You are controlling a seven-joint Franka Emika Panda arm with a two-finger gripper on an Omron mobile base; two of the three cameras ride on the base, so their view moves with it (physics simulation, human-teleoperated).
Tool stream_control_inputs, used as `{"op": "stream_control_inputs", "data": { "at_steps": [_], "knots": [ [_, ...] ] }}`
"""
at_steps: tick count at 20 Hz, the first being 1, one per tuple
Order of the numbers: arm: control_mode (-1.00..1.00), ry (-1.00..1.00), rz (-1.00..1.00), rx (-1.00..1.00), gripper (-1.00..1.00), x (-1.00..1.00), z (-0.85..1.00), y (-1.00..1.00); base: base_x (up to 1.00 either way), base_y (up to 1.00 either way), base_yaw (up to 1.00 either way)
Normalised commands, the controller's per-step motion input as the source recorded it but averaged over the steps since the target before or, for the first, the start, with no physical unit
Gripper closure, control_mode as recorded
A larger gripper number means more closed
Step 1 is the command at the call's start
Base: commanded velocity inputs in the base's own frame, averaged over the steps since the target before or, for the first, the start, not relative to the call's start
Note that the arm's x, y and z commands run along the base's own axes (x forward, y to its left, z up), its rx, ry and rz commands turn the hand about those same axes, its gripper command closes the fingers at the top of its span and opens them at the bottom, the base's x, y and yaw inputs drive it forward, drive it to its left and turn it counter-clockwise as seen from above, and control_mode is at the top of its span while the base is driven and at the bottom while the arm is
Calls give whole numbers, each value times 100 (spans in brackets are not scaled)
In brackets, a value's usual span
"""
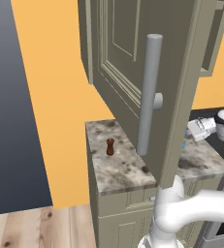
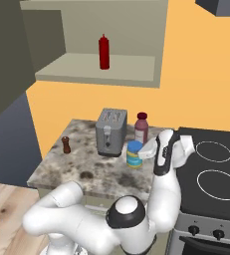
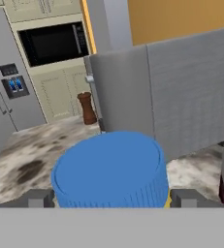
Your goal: There are various items on the counter. Only move the condiments/shakers into the cabinet.
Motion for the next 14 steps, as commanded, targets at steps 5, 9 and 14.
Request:
{"op": "stream_control_inputs", "data": {
  "at_steps": [5, 9, 14],
  "knots": [
    [-100, 0, -15, 17, 100, -75, 81, 1, 0, 0, 0],
    [-100, -1, -29, 15, 100, -100, 100, 15, 0, 0, 0],
    [-100, -2, -35, 4, 100, -100, 100, 71, 0, 0, 0]
  ]
}}
